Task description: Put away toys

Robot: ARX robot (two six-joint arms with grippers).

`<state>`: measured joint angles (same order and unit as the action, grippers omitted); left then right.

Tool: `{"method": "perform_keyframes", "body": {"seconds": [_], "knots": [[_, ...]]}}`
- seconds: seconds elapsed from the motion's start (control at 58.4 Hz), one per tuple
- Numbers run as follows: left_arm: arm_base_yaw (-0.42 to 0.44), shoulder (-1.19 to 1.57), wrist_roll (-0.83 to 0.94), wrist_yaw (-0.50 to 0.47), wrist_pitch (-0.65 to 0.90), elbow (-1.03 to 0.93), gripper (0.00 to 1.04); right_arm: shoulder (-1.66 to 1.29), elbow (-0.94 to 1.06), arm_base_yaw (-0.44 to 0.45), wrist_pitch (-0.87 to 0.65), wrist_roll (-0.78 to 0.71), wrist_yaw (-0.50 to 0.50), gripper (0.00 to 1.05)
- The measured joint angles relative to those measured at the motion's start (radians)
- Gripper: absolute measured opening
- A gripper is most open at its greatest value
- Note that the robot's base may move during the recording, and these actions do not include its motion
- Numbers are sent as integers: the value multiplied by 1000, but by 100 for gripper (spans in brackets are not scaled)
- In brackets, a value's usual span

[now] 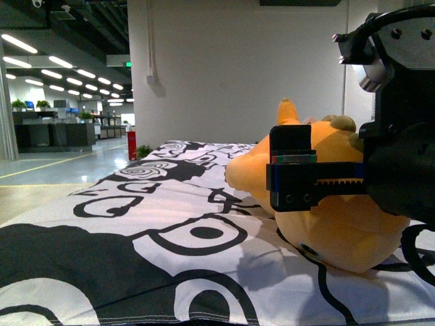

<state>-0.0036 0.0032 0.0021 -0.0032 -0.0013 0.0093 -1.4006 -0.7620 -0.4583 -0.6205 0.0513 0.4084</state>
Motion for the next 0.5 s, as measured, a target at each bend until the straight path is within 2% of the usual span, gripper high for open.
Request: {"method": "perform_keyframes", "body": {"seconds": [0.274, 0.36, 0.497], "knots": [[0, 0, 0, 0, 0, 0, 98, -41, 0, -7, -42, 12, 32, 97], [0, 0, 0, 0, 0, 0, 99, -42, 4, -8, -49, 11, 40, 85], [0, 0, 0, 0, 0, 0, 98, -31, 13, 2, -52, 8, 39, 56]]}}
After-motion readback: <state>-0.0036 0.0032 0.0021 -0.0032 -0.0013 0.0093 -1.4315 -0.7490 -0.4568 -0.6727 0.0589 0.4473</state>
